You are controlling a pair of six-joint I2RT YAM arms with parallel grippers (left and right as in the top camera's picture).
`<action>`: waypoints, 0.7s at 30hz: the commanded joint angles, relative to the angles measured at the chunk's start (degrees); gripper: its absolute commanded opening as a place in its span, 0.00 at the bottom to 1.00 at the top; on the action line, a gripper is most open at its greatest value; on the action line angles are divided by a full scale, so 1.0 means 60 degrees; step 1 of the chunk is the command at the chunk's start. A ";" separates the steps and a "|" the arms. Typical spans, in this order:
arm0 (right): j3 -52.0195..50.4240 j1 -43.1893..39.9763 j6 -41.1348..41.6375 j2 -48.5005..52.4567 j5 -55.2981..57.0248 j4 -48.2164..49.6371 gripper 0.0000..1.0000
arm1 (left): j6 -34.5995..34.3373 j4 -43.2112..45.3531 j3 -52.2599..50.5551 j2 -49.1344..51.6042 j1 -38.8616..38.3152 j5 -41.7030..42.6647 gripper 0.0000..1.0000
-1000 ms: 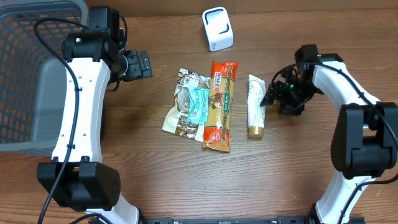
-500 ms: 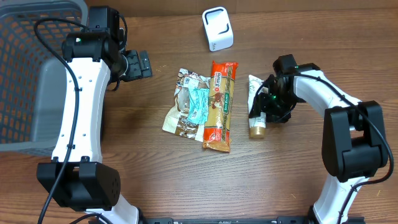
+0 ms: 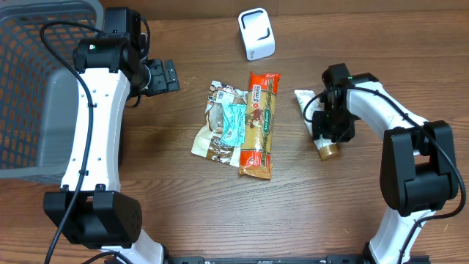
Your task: Scan the item barcode
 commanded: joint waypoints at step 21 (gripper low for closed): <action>0.1807 -0.0025 0.0018 -0.0193 0.2320 0.1002 0.61 | 0.0189 0.0011 -0.0058 0.0044 -0.0022 0.0047 1.00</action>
